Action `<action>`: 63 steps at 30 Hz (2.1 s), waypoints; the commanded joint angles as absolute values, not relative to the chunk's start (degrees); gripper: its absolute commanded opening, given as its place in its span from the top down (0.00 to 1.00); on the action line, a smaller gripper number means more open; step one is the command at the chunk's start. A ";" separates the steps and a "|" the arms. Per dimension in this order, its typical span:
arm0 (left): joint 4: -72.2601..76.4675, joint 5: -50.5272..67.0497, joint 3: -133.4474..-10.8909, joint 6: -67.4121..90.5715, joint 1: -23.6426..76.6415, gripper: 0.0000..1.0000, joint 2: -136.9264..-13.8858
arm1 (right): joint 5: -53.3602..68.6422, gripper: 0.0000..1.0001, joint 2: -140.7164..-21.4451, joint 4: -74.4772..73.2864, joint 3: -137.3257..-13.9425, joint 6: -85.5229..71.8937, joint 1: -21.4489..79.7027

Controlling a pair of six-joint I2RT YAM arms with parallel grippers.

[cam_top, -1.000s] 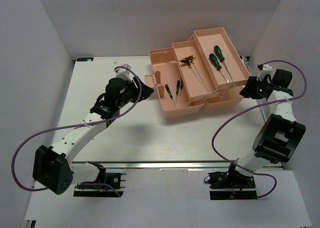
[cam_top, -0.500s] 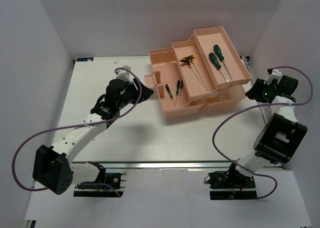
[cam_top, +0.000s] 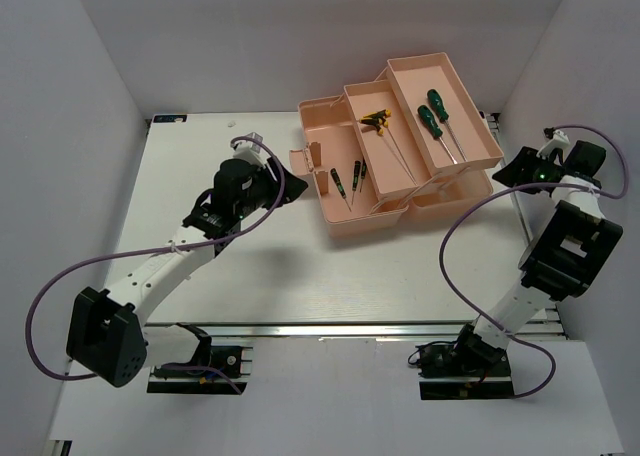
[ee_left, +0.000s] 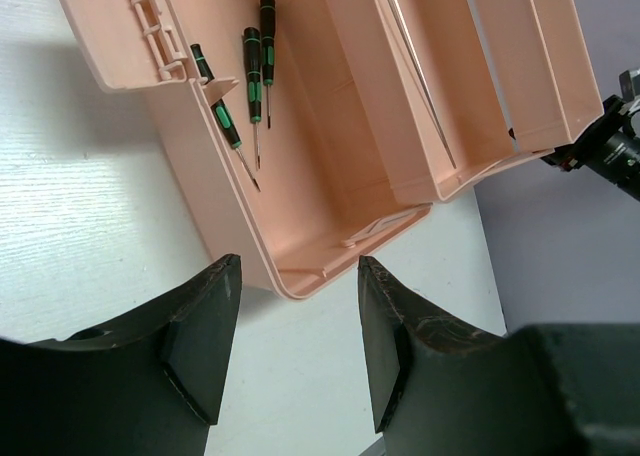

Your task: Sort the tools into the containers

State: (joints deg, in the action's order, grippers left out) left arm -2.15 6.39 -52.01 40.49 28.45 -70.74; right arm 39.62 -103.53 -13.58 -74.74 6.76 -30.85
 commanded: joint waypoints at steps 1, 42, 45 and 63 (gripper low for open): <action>-1.06 6.68 -52.91 40.17 28.39 0.40 -71.63 | 43.50 0.48 -104.33 -14.76 -78.22 4.93 -30.67; -0.62 10.63 -60.90 39.81 28.74 0.41 -78.66 | 26.11 1.00 -88.17 1.04 -68.11 4.84 -20.22; -0.35 11.07 -62.48 39.81 29.09 0.41 -79.97 | 25.23 1.00 -86.05 1.58 -69.87 4.75 -20.04; 4.66 15.29 -86.29 45.96 31.20 0.40 -95.87 | 12.49 1.00 -76.29 4.48 -78.05 21.44 -7.04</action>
State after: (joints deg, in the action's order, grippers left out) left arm 3.70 14.22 -81.23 43.35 30.81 -93.27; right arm 13.43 -81.21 -7.46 -72.64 17.76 -9.80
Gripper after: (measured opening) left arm 0.599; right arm 0.104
